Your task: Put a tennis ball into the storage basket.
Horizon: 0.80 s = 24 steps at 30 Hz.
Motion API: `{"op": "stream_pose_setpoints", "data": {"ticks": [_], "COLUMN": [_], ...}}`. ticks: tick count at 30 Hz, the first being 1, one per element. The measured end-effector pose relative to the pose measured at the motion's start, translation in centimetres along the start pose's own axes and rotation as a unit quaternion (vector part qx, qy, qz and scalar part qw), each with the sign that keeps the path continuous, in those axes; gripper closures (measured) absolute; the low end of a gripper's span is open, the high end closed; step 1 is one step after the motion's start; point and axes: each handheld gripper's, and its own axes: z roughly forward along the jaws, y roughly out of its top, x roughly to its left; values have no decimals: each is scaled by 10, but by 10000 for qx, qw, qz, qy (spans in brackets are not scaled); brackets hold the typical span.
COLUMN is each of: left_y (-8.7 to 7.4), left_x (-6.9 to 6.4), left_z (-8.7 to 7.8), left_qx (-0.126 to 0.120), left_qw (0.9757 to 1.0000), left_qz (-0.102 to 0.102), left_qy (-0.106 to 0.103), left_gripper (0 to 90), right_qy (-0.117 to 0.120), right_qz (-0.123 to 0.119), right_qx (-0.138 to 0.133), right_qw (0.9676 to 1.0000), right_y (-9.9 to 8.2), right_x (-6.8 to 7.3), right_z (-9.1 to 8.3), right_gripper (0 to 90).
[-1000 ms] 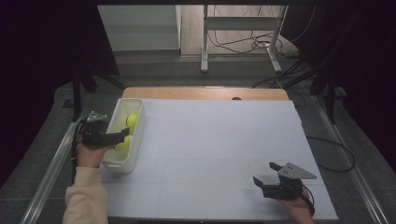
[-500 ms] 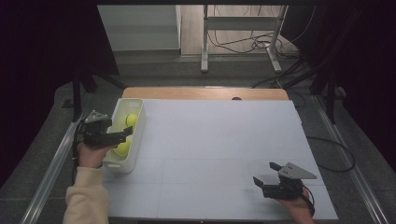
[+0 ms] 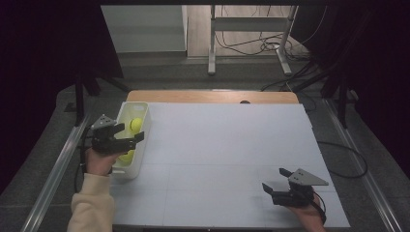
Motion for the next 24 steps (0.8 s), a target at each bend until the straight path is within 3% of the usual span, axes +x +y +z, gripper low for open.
{"op": "stream_pose_setpoints", "data": {"ticks": [14,22,24], "left_y": [-6,-28,-30], "left_x": [-43,-71,-74], "left_z": [19,27,28], "left_qx": [100,185,191], "left_qw": [9972,9930,9927], "left_qz": [486,703,752], "left_qy": [-553,-927,-924], "left_gripper": [108,108,107], "right_qy": [37,34,36], "right_qz": [-26,-53,-59], "right_qx": [-27,-7,-3], "right_qw": [10000,10000,10000], "right_y": [0,1,1], "right_x": [0,1,2], "right_z": [-1,0,0], "right_gripper": [144,144,144]}}
